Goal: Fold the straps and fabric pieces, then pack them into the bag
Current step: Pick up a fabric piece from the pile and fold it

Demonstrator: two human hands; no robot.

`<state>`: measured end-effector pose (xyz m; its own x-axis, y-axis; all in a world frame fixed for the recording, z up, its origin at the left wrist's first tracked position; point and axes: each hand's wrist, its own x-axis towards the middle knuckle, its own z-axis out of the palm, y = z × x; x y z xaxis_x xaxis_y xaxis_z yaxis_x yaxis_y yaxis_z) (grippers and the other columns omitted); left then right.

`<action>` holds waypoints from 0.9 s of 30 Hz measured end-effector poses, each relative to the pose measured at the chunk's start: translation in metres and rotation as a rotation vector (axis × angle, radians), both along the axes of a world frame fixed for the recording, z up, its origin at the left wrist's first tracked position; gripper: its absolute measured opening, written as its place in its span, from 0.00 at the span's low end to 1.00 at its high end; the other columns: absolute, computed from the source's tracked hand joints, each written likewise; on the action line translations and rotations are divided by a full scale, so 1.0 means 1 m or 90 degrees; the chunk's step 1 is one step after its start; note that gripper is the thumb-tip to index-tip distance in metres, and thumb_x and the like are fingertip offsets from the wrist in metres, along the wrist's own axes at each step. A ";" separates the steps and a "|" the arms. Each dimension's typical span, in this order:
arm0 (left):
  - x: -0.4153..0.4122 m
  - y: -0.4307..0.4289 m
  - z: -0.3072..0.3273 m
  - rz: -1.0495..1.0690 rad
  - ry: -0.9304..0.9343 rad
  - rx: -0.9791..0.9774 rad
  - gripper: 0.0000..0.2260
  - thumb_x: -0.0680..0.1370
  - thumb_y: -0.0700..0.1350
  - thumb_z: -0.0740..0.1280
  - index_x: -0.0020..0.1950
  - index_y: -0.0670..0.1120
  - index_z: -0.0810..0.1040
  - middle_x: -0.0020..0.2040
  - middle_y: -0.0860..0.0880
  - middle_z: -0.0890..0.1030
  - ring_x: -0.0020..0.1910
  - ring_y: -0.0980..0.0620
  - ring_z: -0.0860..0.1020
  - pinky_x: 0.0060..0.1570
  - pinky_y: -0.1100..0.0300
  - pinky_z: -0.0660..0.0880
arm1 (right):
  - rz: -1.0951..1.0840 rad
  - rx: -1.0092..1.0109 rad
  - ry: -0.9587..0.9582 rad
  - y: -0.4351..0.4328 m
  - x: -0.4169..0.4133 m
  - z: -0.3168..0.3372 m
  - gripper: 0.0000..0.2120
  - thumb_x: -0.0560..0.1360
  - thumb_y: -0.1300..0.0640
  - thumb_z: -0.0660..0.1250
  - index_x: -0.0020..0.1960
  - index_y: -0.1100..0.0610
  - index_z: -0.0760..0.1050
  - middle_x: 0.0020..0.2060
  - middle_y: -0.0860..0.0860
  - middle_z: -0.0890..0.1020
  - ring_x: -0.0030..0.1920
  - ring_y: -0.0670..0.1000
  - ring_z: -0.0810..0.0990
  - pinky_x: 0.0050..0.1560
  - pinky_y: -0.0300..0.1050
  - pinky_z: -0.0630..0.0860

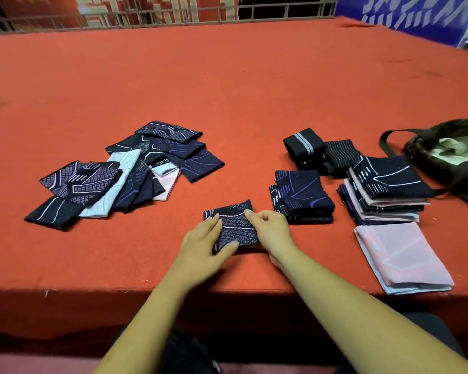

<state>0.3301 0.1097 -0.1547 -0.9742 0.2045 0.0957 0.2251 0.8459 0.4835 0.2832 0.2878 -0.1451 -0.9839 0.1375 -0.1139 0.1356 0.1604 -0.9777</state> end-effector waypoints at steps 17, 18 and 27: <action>-0.067 0.006 0.011 0.197 0.070 0.139 0.08 0.76 0.33 0.66 0.44 0.46 0.72 0.44 0.48 0.75 0.47 0.45 0.73 0.45 0.57 0.63 | 0.052 0.064 0.024 0.010 0.018 0.008 0.16 0.77 0.50 0.68 0.38 0.62 0.78 0.29 0.46 0.76 0.34 0.44 0.72 0.39 0.44 0.70; -0.066 0.005 0.010 0.198 0.077 0.139 0.08 0.76 0.33 0.66 0.44 0.46 0.72 0.43 0.48 0.75 0.47 0.45 0.73 0.45 0.57 0.63 | 0.053 0.071 0.025 0.010 0.019 0.009 0.16 0.77 0.50 0.68 0.38 0.62 0.78 0.28 0.44 0.74 0.33 0.44 0.71 0.38 0.43 0.69; -0.054 0.009 0.001 0.284 0.057 0.111 0.10 0.78 0.40 0.66 0.57 0.39 0.74 0.53 0.40 0.74 0.56 0.39 0.70 0.60 0.50 0.64 | -0.002 0.086 0.046 0.004 0.022 0.004 0.08 0.77 0.56 0.68 0.40 0.54 0.72 0.32 0.47 0.74 0.33 0.45 0.71 0.37 0.42 0.67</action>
